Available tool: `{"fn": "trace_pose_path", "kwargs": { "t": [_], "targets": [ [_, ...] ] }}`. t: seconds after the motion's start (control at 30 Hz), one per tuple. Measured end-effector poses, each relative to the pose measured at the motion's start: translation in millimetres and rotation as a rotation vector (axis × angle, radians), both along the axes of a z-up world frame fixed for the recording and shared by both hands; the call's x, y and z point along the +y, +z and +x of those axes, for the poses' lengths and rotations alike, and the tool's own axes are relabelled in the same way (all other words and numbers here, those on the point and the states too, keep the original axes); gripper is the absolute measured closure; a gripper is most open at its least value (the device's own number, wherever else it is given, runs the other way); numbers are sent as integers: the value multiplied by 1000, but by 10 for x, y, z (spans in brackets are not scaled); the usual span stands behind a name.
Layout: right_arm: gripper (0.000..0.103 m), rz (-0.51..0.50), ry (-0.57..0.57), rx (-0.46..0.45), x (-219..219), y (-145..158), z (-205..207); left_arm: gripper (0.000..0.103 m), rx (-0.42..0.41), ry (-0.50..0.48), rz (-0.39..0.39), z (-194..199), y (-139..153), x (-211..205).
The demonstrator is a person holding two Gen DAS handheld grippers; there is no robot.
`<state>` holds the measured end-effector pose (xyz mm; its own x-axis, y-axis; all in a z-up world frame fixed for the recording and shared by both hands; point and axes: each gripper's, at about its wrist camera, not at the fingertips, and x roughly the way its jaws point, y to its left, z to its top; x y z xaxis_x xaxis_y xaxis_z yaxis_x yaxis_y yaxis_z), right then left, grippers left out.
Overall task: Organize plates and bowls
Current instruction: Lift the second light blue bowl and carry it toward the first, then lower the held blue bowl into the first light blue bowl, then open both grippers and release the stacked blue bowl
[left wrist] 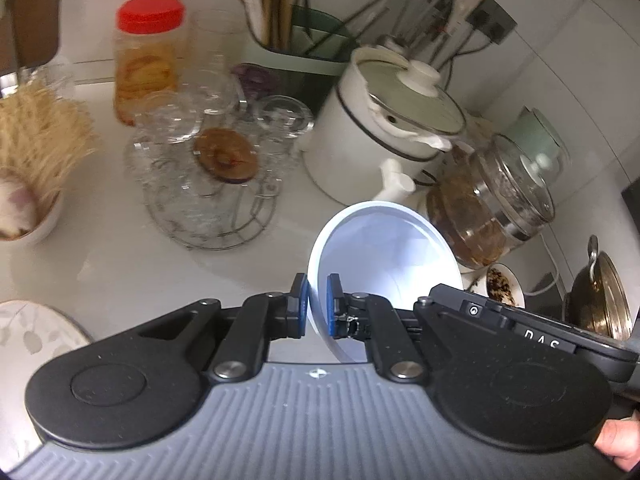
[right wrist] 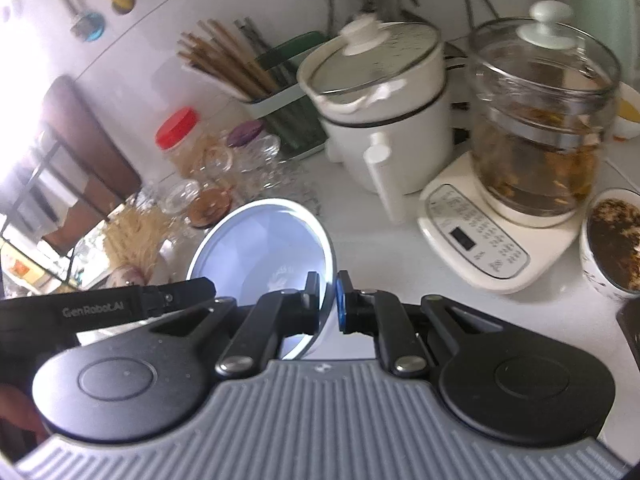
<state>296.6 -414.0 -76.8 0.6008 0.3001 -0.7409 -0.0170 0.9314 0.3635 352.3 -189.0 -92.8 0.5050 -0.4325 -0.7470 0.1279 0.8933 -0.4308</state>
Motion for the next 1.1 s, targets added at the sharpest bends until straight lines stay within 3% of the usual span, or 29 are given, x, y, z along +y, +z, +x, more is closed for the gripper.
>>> {"fn": "trace_pose_path", "kwargs": {
  "t": [0.53, 1.1],
  "targets": [
    [91, -6, 199, 103, 580, -195, 58, 93, 93, 182, -1, -357, -204, 633],
    [90, -37, 282, 225, 813, -531, 95, 93, 215, 248, -22, -480, -646, 839]
  ]
}}
